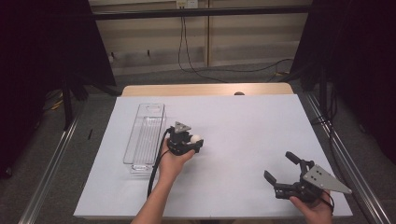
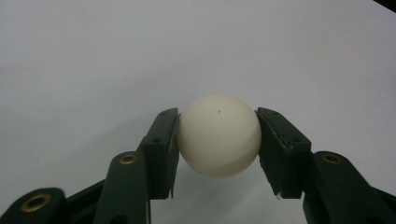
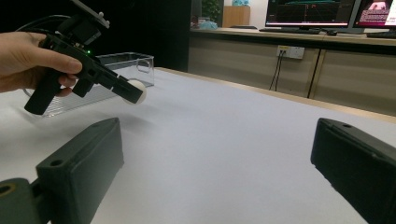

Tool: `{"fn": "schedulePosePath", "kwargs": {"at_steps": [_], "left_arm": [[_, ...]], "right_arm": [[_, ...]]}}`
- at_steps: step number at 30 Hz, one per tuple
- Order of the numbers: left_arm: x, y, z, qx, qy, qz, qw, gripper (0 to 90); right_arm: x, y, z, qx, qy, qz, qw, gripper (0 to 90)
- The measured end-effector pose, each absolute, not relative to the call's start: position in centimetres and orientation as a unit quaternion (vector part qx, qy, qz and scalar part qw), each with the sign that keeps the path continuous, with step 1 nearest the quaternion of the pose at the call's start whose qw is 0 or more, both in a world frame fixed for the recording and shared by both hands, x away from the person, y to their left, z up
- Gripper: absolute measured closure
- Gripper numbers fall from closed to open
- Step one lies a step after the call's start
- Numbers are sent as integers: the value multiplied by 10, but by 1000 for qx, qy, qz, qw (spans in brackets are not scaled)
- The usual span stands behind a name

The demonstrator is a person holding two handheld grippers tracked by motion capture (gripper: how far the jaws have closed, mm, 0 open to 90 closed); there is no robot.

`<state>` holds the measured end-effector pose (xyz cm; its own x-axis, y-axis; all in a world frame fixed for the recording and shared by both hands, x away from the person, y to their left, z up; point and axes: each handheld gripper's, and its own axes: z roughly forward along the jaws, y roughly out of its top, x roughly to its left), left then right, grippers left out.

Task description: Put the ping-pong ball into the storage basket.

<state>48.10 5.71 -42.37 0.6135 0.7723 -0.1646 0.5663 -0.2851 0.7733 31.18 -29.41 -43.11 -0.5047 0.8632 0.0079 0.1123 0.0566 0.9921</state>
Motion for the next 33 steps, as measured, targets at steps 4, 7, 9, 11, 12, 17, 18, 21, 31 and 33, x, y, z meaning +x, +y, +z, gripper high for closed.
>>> {"fn": "schedulePosePath", "kwargs": {"at_steps": [4,7,9,11,12,17,18,21,31,33], "left_arm": [[482,59,-417,795,421,126,418,511],[482,62,-414,799,415,129,416,511],[482,63,-412,794,418,129,422,511],[481,64,-409,794,419,130,421,511],[481,65,-408,794,418,130,422,511],[480,69,-404,797,415,131,418,511],[480,68,-405,788,422,125,430,511],[480,69,-404,791,419,124,428,511],[480,73,-401,799,414,125,418,511],[480,74,-399,797,415,126,421,511]], "right_arm": [[312,-295,-431,376,648,576,326,19],[312,-295,-431,376,648,576,326,20],[312,-295,-431,376,649,576,326,20],[312,-295,-431,378,649,575,325,20],[312,-295,-431,379,649,575,323,20],[312,-294,-432,377,651,574,323,20],[312,-294,-432,377,651,574,323,20],[312,-294,-432,377,649,576,323,19],[314,-293,-433,376,653,574,322,20],[314,-294,-433,375,652,574,323,19]]}}
